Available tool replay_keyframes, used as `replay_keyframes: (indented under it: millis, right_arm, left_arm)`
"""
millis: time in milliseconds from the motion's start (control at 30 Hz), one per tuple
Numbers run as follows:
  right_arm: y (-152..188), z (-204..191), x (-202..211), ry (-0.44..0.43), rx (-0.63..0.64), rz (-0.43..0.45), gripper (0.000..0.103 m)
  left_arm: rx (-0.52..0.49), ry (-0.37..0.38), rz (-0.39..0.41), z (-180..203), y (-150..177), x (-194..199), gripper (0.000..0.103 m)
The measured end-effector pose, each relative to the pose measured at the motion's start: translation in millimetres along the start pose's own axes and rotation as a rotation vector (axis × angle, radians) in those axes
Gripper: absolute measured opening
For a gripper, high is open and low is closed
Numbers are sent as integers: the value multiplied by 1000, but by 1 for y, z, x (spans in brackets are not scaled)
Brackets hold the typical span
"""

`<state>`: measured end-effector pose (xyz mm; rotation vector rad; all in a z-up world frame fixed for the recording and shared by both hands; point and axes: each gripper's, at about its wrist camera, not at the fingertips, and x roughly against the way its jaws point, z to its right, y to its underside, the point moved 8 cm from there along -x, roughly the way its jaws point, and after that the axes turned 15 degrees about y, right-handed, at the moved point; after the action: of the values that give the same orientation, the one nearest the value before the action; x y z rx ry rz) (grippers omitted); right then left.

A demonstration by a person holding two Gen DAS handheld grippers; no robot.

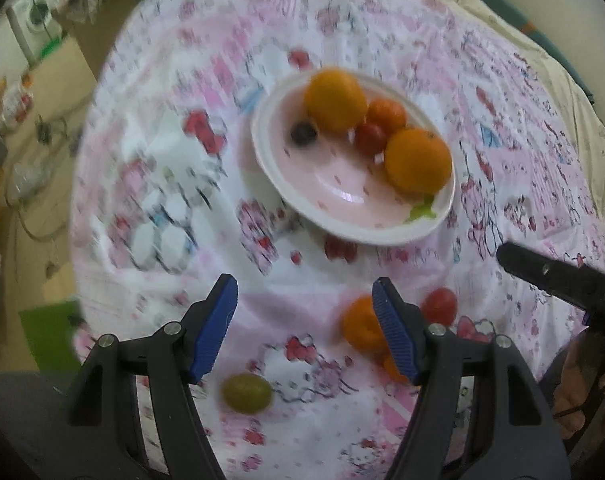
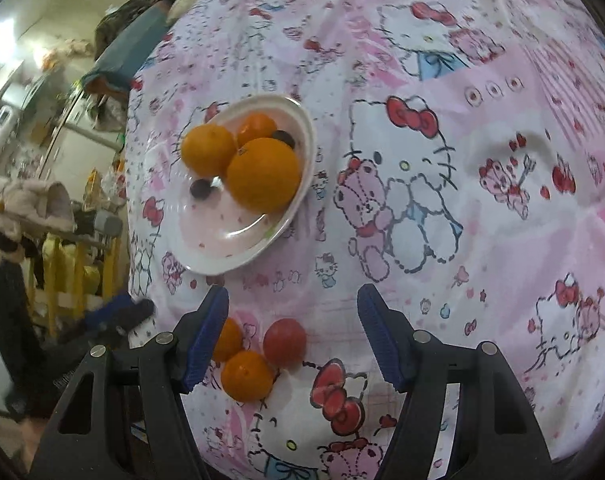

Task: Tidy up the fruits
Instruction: 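Move the left gripper to a tangerine and grasp it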

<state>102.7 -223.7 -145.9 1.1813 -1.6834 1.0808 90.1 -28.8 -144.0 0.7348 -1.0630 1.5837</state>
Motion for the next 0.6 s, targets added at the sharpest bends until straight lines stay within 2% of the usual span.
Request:
replay_keyframes:
  millis: [100,300,433,467,500,600]
  right_arm:
    - [-3,-3,1,-14,-6,3,70]
    - [-6,3,4,-23,-26,6,70]
    - [-6,7,4,-23,-41,6,70]
    - [-6,8,4,-24,-44,5,70]
    - [-6,9,3,-24,-46,3,70]
    - [-6,9,2,-20,-44,0,70]
  left_arm:
    - [39,46,-74,6,10,-20,66]
    - [62,101,-143,21,21,-46,65]
    - [70,87,-191,23,28,-58,48]
    - [63,86,-192,24,28,-58,40]
    - [60,100,-196,27,28,-59,38]
    - [39,81,-192,30,27,-56,36]
